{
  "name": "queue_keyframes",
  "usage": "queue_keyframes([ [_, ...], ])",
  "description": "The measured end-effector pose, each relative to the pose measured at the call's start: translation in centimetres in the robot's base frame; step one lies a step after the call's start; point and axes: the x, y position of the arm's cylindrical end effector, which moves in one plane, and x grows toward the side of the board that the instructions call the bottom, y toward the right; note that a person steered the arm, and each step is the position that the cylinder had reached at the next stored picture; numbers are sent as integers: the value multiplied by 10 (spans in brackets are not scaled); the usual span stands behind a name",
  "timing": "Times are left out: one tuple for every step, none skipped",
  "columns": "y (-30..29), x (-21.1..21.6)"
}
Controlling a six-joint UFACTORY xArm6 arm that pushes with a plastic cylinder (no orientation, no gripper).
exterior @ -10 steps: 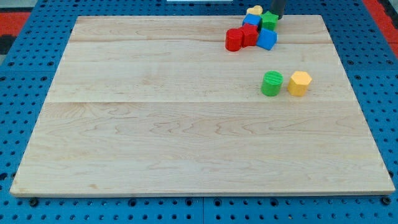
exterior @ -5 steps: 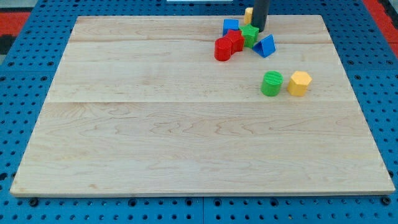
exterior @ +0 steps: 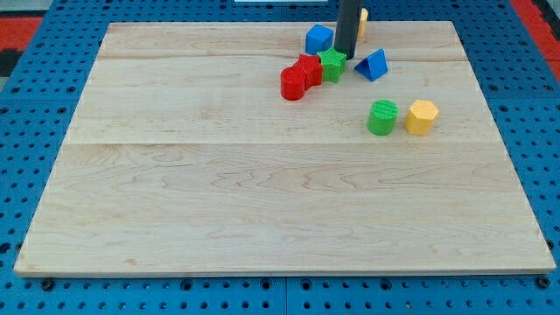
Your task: Place the red blocks and green stars together at center of the board
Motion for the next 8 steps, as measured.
queue_keyframes([
  [1, 4],
  [1, 6],
  [1, 6],
  [1, 6],
  [-7, 5],
  [-50, 4],
  [-67, 27],
  [-94, 65],
])
